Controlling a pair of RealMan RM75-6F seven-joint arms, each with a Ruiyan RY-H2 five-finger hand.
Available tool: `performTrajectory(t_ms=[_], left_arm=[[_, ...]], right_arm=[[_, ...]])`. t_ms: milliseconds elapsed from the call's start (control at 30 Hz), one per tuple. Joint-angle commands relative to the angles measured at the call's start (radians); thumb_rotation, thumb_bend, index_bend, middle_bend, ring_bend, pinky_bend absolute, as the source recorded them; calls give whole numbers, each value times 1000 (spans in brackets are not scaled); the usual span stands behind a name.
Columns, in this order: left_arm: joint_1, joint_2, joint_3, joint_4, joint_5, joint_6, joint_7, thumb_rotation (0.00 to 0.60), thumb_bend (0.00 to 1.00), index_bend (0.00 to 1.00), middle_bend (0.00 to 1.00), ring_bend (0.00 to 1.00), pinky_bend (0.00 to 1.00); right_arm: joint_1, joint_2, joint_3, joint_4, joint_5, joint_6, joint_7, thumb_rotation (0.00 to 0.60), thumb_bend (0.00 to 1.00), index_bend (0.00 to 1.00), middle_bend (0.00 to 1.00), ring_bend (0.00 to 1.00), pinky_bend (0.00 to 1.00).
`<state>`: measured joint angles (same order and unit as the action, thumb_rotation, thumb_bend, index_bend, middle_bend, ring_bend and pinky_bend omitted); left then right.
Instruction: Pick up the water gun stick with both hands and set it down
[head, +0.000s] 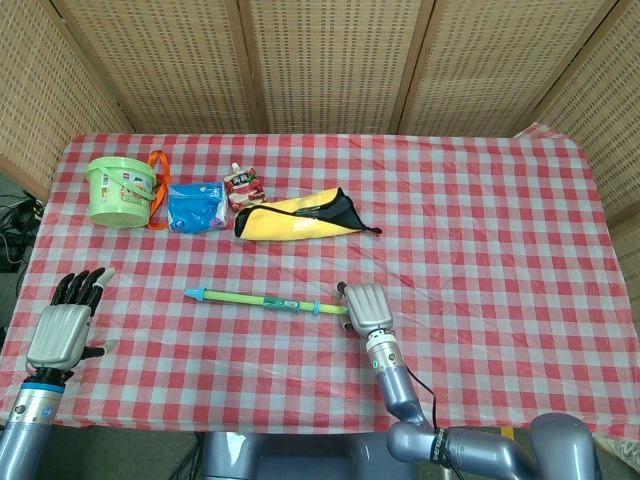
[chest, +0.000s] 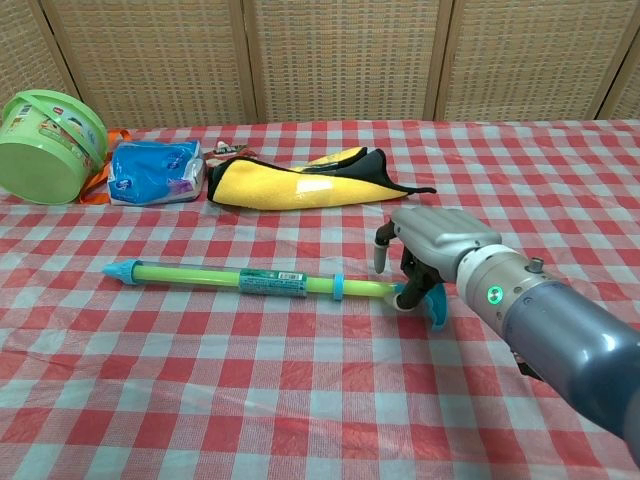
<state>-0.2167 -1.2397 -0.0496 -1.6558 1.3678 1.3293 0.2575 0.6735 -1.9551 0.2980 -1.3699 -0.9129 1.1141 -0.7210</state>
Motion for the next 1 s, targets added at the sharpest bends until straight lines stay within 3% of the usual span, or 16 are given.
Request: performTrajectory(t_ms=[33,267,533,667,1000], left_arm=[[0,0,1,-1,1,0,2,600,9,0,0,0,0],[0,-1,4,-4,5,1,4,600,8,0,0,0,0],[-1,-2,4,-5,6,0,1,600,10,0,0,0,0],[-2,-3,5,-4,6,-3,1,600,11,0,0,0,0],[-5,-10,1,-5,6,-1,-7,600,14,0,0,0,0]], right_arm=[[1,2,-7,9,11,-5,4,600,500,457,1000,1000,868],[4,1,-12,36,25,-13,24,600,511,492,1000,1000,867],[-2,-5,-23,84,-17,-3,96,600,542,720,1000,1000,867],[-7,3,-27,86,-29,-3,119,600,556,778,1000,1000,868],[4,106,32,-61,-2,21,79,600,564,792,1000,1000,868]])
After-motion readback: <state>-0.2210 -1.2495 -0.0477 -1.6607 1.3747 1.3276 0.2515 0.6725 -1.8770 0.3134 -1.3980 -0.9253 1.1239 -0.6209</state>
